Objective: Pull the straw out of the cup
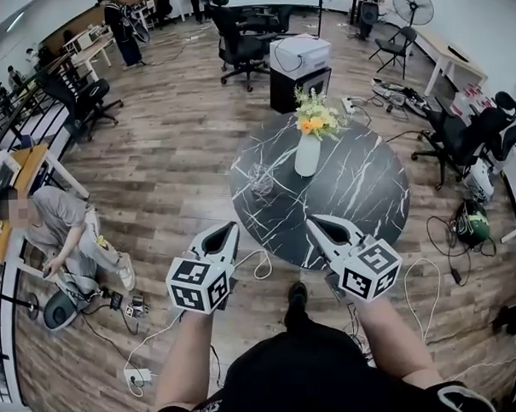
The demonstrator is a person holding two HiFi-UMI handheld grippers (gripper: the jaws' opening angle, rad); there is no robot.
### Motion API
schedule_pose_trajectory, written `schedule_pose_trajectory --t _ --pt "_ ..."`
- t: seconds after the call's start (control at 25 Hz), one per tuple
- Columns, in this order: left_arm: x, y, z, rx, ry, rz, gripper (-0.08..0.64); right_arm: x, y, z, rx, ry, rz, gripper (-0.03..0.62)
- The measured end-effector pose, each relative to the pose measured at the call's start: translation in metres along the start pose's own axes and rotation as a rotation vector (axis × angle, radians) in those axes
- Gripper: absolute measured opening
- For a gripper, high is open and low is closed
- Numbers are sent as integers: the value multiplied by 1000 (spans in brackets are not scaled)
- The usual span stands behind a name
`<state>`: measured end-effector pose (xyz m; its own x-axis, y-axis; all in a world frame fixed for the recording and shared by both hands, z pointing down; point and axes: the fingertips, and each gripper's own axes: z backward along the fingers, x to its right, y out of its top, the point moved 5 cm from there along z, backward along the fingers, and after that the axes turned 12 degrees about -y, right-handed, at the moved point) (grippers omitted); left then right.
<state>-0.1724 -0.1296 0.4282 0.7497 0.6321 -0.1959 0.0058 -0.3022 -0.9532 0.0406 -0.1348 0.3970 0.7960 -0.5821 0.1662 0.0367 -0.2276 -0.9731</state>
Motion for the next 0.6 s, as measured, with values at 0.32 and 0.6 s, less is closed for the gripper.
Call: schedule_pose_trajectory --t 0.32,0.6 --pt "-45 33 -90 -49 9 -7 5 81 17 -77 -17 39 -37 6" --pt "-73 47 -136 -70 40 -1 5 120 25 -124 -32 94 -46 6"
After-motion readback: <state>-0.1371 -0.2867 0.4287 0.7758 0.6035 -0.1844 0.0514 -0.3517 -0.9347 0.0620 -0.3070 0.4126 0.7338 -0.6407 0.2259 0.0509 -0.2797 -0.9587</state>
